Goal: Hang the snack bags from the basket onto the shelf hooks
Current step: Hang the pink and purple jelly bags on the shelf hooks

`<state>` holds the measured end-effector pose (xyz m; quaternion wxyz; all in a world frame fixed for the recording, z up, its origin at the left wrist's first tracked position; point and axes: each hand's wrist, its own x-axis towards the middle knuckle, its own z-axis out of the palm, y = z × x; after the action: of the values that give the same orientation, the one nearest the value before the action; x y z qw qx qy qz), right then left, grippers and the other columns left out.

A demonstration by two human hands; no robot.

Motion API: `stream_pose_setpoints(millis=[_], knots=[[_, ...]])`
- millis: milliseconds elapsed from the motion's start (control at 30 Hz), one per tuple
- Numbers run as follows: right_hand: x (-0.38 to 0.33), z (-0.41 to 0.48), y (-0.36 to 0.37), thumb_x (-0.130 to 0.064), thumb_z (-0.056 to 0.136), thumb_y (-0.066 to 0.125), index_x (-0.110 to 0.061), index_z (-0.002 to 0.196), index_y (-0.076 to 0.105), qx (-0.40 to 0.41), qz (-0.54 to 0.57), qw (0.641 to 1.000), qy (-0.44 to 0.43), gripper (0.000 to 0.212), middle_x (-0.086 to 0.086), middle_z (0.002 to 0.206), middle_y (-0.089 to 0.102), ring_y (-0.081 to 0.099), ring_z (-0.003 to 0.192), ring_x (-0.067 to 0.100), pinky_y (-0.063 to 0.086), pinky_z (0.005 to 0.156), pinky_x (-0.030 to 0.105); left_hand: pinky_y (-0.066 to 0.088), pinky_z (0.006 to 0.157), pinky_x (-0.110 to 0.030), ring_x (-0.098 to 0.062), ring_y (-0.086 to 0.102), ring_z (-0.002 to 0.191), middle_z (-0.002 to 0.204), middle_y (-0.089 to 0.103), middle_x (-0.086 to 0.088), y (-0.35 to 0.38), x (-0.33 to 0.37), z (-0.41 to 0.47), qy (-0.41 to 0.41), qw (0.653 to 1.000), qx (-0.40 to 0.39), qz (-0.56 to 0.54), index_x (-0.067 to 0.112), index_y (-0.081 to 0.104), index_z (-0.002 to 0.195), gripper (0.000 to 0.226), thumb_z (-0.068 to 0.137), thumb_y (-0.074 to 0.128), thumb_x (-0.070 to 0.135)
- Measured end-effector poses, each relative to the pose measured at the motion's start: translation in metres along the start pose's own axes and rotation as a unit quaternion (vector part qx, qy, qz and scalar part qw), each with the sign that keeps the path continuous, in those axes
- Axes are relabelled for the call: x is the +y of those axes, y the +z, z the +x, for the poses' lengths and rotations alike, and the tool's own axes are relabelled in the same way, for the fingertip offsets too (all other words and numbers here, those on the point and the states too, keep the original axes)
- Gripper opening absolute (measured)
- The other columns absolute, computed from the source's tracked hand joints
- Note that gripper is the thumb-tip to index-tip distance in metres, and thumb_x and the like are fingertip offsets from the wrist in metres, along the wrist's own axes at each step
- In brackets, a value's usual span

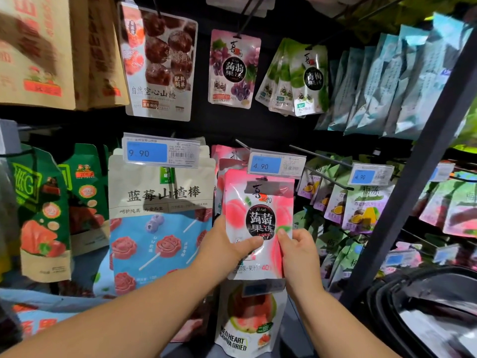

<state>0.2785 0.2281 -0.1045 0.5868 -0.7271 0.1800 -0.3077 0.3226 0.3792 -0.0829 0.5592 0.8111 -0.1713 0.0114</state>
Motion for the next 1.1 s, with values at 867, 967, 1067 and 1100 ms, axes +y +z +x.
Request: stream_pose_setpoints(millis=[867, 967, 1067, 1100], knots=[[0.012, 0.025, 0.007, -0.028, 0.103, 0.048, -0.038, 0.130, 0.038, -0.104, -0.074, 0.991, -0.036, 0.031, -0.022, 0.103, 0.056, 0.058, 0.094, 0.001, 0.042, 0.071, 0.017, 0.012, 0.119, -0.038, -0.012, -0.002, 0.150, 0.161, -0.013, 0.010, 0.014, -0.013, 0.018, 0.116, 0.990, 0.026, 0.078, 0.060, 0.004, 0.135, 0.087, 0.088, 0.071, 0.032], [0.010, 0.028, 0.012, -0.029, 0.103, 0.047, -0.030, 0.139, 0.036, -0.103, -0.091, 0.990, -0.034, 0.038, -0.021, 0.100, 0.054, 0.053, 0.087, -0.004, 0.040, 0.068, 0.014, 0.010, 0.118, -0.033, -0.012, -0.002, 0.150, 0.161, -0.014, 0.010, 0.016, -0.014, 0.023, 0.112, 0.991, 0.025, 0.071, 0.058, 0.005, 0.137, 0.086, 0.089, 0.070, 0.029], [0.008, 0.029, 0.013, -0.030, 0.103, 0.047, -0.032, 0.140, 0.034, -0.102, -0.101, 0.989, -0.029, 0.039, -0.014, 0.104, 0.058, 0.052, 0.085, -0.002, 0.040, 0.067, 0.015, 0.009, 0.116, -0.029, -0.011, -0.004, 0.150, 0.159, -0.017, 0.011, 0.017, -0.014, 0.023, 0.118, 0.988, 0.041, 0.086, 0.052, 0.007, 0.145, 0.085, 0.091, 0.068, 0.027], [0.007, 0.029, 0.011, -0.030, 0.103, 0.047, -0.034, 0.138, 0.033, -0.103, -0.103, 0.989, -0.029, 0.038, -0.017, 0.102, 0.055, 0.051, 0.083, -0.003, 0.038, 0.066, 0.013, 0.009, 0.118, -0.031, -0.012, -0.005, 0.150, 0.159, -0.018, 0.012, 0.018, -0.013, 0.021, 0.124, 0.986, 0.050, 0.096, 0.048, 0.009, 0.149, 0.085, 0.091, 0.068, 0.028]])
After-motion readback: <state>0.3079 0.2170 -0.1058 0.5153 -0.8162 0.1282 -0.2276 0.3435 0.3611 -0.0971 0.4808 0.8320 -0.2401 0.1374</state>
